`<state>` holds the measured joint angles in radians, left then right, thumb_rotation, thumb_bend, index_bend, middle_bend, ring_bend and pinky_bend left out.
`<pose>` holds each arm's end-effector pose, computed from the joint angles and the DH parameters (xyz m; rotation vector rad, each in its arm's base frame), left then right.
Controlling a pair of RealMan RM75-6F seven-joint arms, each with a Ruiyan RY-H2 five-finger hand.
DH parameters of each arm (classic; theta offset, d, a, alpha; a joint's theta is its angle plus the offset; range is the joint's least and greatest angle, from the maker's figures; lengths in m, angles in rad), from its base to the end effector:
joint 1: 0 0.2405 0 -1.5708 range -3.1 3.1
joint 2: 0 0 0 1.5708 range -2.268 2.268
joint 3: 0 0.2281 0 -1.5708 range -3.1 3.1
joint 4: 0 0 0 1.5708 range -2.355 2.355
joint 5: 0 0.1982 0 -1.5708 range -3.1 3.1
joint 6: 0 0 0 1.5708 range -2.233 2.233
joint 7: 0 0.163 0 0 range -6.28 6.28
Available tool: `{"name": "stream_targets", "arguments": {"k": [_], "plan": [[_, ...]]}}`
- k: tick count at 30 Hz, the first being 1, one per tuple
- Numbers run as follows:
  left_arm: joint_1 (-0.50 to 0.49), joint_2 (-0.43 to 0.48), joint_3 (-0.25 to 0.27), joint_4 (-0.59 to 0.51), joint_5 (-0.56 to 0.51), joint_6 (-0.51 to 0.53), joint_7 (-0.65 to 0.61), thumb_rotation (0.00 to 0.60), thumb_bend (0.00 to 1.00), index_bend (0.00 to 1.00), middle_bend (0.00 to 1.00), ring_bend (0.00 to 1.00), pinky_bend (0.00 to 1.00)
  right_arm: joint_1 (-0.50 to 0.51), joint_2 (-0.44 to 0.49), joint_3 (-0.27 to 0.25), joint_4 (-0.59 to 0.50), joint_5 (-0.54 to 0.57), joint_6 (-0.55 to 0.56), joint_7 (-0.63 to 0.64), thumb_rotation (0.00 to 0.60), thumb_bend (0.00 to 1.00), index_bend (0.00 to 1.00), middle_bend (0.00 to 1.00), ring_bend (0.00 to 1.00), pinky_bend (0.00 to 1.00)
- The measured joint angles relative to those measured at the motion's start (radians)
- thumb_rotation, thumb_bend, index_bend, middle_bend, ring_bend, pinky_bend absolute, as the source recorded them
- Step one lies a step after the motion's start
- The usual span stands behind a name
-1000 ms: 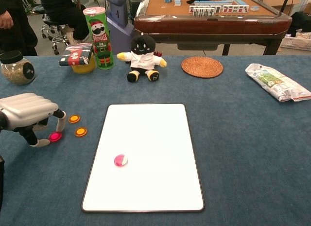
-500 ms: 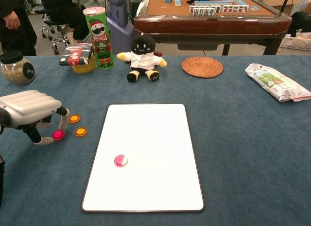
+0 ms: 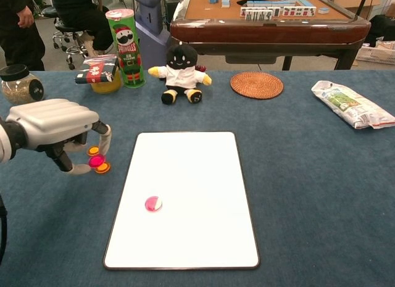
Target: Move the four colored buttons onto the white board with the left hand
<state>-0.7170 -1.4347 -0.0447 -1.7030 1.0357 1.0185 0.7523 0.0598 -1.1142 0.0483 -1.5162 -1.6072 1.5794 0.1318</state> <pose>-0.1370 0.2949 -0.0064 -2.0360 -0.6763 -0.6234 -0.2815 -0.1894 0.1738 1.4026 -0.8337 1.0252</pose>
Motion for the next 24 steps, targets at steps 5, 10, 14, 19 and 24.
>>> {"name": "stream_targets", "arguments": {"k": [5, 10, 14, 19, 24], "plan": [[-0.042, -0.022, -0.024, -0.052, -0.038, 0.011, 0.080, 0.600, 0.32, 0.60, 1.00, 1.00, 1.00, -0.002, 0.004, 0.001, 0.001, 0.002, 0.003, 0.011, 0.600, 0.00, 0.25, 0.26, 0.20, 0.35], [-0.079, -0.069, -0.034, -0.062, -0.095, 0.020, 0.149, 0.600, 0.32, 0.60, 1.00, 1.00, 1.00, -0.003, 0.008, 0.002, 0.004, 0.002, 0.007, 0.024, 0.600, 0.00, 0.25, 0.26, 0.20, 0.35], [-0.097, -0.104, -0.037, -0.049, -0.140, 0.028, 0.167, 0.600, 0.32, 0.59, 1.00, 1.00, 1.00, -0.005, 0.010, 0.002, 0.007, 0.001, 0.011, 0.032, 0.600, 0.00, 0.25, 0.26, 0.20, 0.35], [-0.121, -0.135, -0.044, -0.030, -0.184, 0.033, 0.177, 0.600, 0.32, 0.59, 1.00, 1.00, 1.00, -0.004, 0.010, 0.002, 0.007, 0.001, 0.010, 0.033, 0.600, 0.00, 0.25, 0.26, 0.20, 0.35], [-0.134, -0.150, -0.048, -0.013, -0.215, 0.037, 0.178, 0.600, 0.32, 0.59, 1.00, 1.00, 1.00, -0.006, 0.011, 0.003, 0.008, 0.001, 0.013, 0.036, 0.600, 0.00, 0.25, 0.26, 0.20, 0.35]]}}
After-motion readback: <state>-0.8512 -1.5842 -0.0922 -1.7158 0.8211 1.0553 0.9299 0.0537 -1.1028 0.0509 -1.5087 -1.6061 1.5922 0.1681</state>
